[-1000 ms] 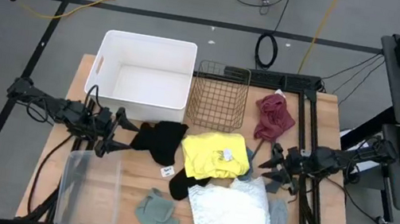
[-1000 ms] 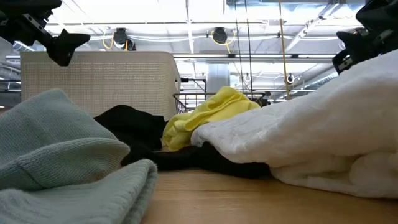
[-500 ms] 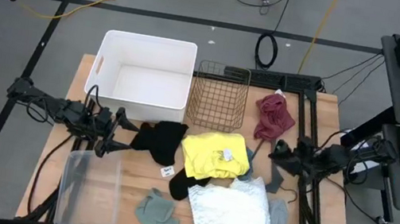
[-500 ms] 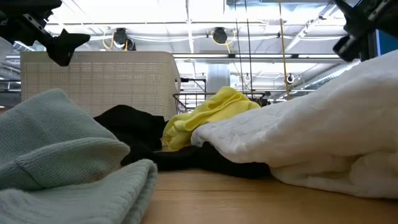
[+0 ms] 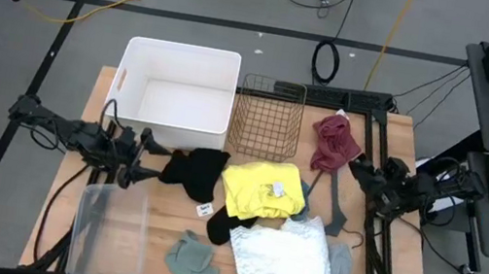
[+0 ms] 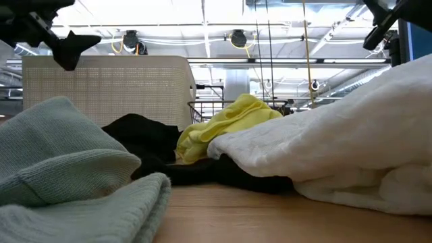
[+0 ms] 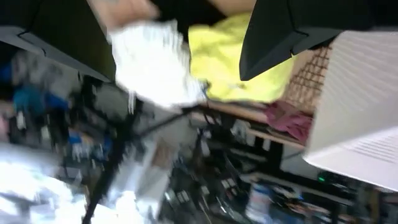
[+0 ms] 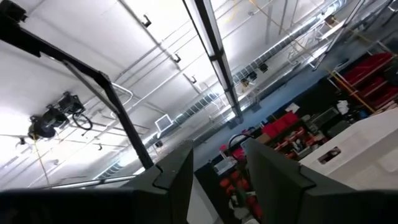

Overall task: Pick & Place Cloths
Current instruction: Put the black pants into the wire basket

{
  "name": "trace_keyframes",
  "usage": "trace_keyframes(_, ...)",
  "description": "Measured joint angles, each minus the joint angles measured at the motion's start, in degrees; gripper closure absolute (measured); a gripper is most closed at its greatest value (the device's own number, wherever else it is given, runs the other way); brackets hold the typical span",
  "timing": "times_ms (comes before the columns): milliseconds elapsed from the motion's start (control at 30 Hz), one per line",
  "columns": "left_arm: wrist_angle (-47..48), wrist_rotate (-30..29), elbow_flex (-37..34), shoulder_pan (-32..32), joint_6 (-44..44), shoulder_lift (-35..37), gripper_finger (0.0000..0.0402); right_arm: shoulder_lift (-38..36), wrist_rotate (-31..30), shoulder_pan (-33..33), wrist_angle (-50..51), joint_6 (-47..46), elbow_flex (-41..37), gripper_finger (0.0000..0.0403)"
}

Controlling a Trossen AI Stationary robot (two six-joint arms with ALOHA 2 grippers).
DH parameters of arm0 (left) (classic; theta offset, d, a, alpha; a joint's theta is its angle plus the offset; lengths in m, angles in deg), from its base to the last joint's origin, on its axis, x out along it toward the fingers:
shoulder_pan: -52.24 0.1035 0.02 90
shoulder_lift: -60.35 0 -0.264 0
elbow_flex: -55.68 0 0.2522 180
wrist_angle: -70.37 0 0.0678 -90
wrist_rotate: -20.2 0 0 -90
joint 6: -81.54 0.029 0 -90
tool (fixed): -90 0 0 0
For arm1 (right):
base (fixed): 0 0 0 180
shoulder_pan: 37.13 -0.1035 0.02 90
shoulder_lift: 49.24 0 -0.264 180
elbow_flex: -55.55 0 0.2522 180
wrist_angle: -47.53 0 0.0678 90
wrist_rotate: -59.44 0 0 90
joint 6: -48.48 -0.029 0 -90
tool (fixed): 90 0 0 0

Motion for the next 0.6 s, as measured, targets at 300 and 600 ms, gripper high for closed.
trace_keyframes(300, -18.22, -13.75, 0.01, 0.02, -9.83, 0.01, 0.0055, 0.00, -1.13, 0.00, -0.01, 4.71, 0.00, 0.0261)
trace_keyframes(600, -27.13, -17.75, 0.03, 0.00, -7.63, 0.00, 0.0055, 0.00, -1.13, 0.00, -0.01, 7.18, 0.02, 0.0261)
